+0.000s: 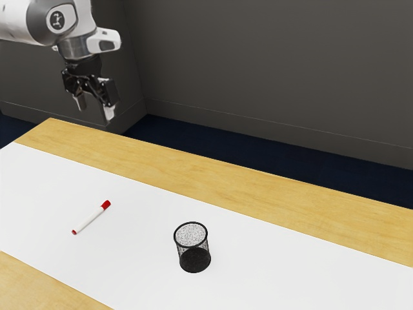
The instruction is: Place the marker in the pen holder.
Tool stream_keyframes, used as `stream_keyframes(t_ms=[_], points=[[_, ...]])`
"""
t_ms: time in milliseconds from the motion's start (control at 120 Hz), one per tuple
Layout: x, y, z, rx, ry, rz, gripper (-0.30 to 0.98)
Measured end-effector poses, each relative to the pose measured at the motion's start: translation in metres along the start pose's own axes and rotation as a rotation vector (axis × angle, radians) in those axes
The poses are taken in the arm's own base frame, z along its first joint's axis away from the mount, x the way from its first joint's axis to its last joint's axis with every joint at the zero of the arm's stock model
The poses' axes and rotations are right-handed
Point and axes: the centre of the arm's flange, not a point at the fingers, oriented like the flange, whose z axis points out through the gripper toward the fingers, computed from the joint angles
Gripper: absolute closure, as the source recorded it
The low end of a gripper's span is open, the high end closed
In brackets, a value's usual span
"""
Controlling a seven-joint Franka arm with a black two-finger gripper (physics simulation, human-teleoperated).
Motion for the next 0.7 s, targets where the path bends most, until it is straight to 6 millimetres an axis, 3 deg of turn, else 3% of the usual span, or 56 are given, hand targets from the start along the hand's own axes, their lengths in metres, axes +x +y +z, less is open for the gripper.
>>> stream_keyframes(t_ms=[150, 233, 267, 325, 425, 492, 608, 700], points=[[-0.001, -0.022, 0.001, 0.002, 0.013, -0.036, 0.00], [-0.004, -0.030, 0.013, 0.003, -0.017, -0.046, 0.00], [-0.007, -0.033, 0.029, 0.002, -0.042, -0.048, 0.00], [-0.023, -0.041, 0.079, -0.013, -0.086, -0.047, 0.00], [-0.046, -0.084, 0.149, -0.024, -0.098, -0.101, 0.00], [-0.047, -0.105, 0.191, -0.042, -0.091, -0.128, 0.00], [-0.044, -0.135, 0.239, -0.073, -0.065, -0.172, 0.00], [-0.027, -0.116, 0.260, -0.077, -0.040, -0.120, 0.00]])
